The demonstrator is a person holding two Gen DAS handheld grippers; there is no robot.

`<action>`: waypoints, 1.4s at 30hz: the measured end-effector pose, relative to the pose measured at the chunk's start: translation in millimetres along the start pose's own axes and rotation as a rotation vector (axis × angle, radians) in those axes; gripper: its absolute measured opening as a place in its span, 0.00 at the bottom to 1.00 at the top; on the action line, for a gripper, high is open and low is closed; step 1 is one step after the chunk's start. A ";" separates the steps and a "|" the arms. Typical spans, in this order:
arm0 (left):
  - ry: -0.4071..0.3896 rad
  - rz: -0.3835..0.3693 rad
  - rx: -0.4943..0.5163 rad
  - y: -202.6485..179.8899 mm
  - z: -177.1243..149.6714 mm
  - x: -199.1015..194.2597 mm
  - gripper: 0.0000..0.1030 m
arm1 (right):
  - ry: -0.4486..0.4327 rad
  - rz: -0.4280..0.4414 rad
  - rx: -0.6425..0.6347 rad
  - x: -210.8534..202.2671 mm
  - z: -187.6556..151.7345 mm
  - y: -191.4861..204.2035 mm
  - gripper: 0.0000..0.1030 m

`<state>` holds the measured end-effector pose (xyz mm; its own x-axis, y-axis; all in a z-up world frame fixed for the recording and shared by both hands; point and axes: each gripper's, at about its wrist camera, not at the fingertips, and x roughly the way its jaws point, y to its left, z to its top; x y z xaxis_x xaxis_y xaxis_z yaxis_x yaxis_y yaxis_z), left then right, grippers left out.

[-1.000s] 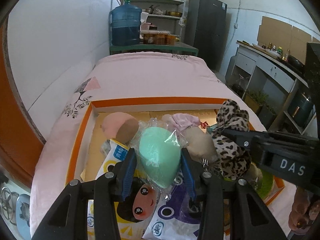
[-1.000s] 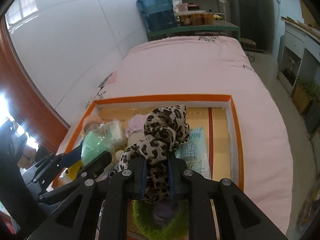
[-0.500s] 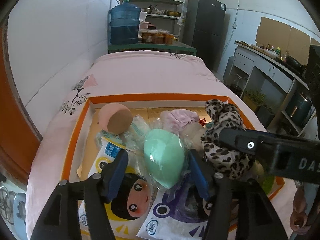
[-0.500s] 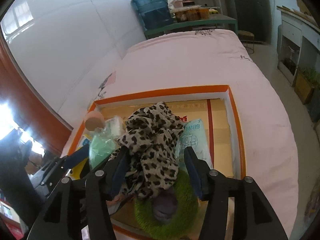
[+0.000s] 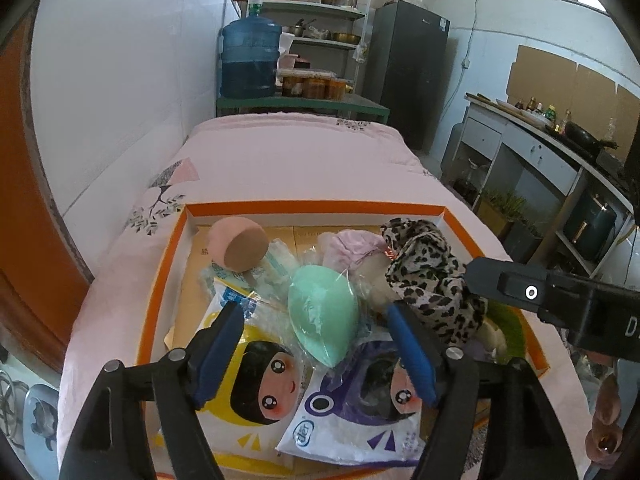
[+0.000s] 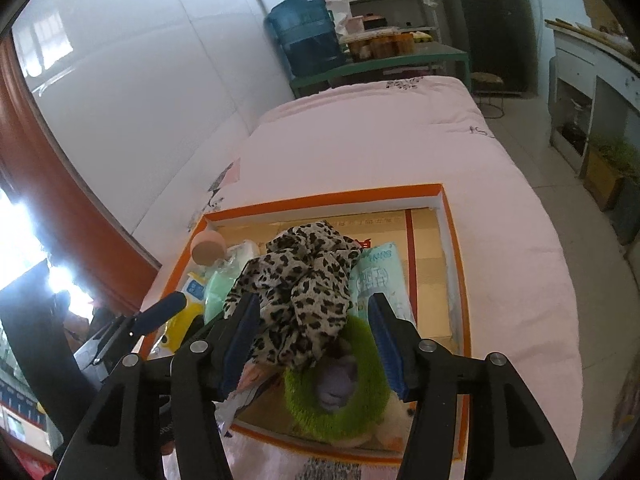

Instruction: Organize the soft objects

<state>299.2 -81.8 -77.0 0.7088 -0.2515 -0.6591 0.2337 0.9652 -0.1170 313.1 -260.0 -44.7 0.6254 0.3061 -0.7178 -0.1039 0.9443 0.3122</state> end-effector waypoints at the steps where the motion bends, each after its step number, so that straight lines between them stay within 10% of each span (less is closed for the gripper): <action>1: -0.005 -0.002 0.001 0.2 0.2 -2.9 0.72 | -0.004 0.003 0.002 -3.1 -1.2 0.7 0.56; 28: -0.120 0.000 0.008 5.5 -24.6 -117.4 0.73 | -0.141 -0.084 -0.042 -99.9 -64.5 53.7 0.56; 42: -0.206 0.147 -0.020 0.6 -67.8 -200.7 0.73 | -0.242 -0.177 -0.071 -159.1 -118.0 91.8 0.56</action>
<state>111.9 -25.9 4.8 0.8555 -0.1152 -0.5048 0.1058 0.9933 -0.0474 112.8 -207.7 24.7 0.8039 0.1065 -0.5851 -0.0251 0.9890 0.1455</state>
